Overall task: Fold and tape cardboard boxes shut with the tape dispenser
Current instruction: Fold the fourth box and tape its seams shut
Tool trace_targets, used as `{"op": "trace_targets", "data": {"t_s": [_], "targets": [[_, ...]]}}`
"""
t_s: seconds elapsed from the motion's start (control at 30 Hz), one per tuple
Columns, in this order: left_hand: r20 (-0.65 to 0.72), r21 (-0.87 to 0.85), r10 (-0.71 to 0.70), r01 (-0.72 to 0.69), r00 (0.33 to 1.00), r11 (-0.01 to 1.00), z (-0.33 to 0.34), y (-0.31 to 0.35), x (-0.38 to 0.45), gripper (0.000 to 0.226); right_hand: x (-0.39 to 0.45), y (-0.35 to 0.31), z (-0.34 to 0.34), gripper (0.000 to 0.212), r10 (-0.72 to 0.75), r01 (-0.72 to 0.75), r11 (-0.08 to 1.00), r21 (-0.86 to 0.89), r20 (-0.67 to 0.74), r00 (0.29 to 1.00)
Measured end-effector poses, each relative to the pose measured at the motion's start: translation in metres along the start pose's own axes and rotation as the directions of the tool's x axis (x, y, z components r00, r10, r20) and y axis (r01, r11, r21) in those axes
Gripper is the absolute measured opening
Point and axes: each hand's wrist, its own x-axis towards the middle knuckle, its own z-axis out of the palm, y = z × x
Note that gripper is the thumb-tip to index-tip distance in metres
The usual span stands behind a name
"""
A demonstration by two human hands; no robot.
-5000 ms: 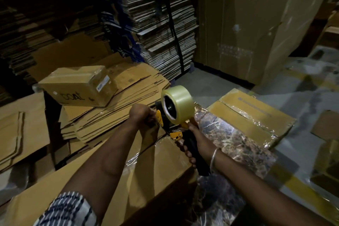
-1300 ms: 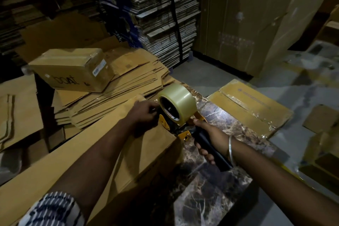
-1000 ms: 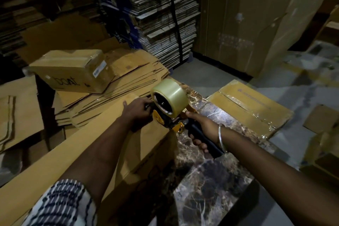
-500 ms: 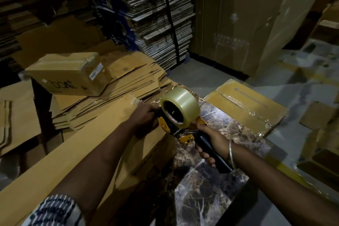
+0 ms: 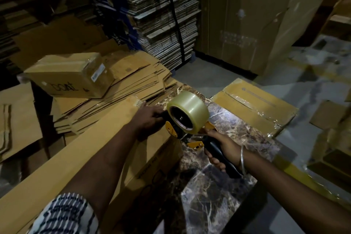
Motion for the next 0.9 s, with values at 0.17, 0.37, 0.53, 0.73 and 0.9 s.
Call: {"op": "trace_targets", "data": {"t_s": [0.17,0.37,0.53,0.73,0.9], "targets": [[-0.009,0.055,0.02,-0.02,1.0,0.998,0.002,-0.004,0.001,0.074,-0.014,0.01,0.001,0.073,-0.023,0.023,1.0,0.003,-0.015,1.0],[-0.081,-0.095,0.099,-0.107,0.992,0.99,0.013,0.001,-0.006,0.044,-0.007,0.005,0.004,0.071,-0.056,0.056,0.998,0.005,-0.013,0.998],[-0.088,-0.068,0.089,-0.096,0.992,0.993,0.012,-0.016,-0.004,0.048,0.006,-0.002,0.008,0.069,-0.06,0.059,0.997,0.046,0.008,0.998],[-0.124,-0.174,0.065,-0.086,0.99,0.981,0.009,-0.019,-0.001,0.04,0.017,-0.002,0.007,0.071,-0.033,0.033,0.999,0.037,0.019,0.999],[-0.108,-0.138,0.084,-0.099,0.991,0.986,0.01,-0.021,0.001,0.029,0.02,0.012,-0.005,0.068,-0.034,0.025,0.995,0.095,0.098,0.995]]}}
